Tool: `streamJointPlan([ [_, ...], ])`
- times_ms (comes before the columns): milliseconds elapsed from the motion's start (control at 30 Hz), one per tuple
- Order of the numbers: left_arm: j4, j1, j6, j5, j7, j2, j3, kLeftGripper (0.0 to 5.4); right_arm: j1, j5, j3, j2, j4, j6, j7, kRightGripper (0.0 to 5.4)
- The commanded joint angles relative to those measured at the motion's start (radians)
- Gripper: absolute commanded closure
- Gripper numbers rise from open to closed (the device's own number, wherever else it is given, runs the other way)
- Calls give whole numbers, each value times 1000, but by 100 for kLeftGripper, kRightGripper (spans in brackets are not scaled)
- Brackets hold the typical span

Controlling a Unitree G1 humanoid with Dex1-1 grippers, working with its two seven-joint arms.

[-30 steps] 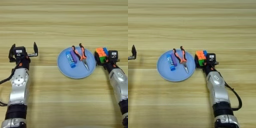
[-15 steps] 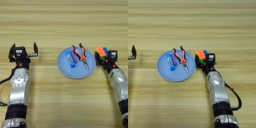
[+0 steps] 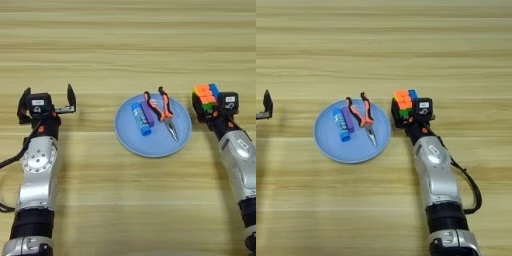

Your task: Move the objects on the table

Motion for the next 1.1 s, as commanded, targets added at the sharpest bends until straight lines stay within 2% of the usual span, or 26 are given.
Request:
streamJointPlan([
  [33, 6, -14, -7, 10, -2, 5, -5, 0, -6, -10, 38, 13, -81, 22, 3, 202],
  [267, 11, -18, -9, 11, -1, 3, -7, 0, -14, -24, 187, 78, -181, 71, 41, 202],
  [567, 6, -12, -12, 12, 7, 2, -7, 0, -57, -47, 354, 146, -167, 112, 122, 202],
  [633, 3, -10, -12, 11, 8, 4, -4, 0, -86, -41, 375, 165, -131, 122, 142, 202],
  [800, -9, -5, -14, 10, 15, 7, 4, 0, -206, -48, 397, 222, 60, 105, 170, 202],
  [967, -34, 4, -11, 14, 24, 3, 5, 0, -338, -57, 375, 281, 292, 59, 168, 202],
  [1100, -136, 40, 4, 16, 35, 5, 13, 0, -418, -60, 366, 323, 451, 20, 174, 203],
])
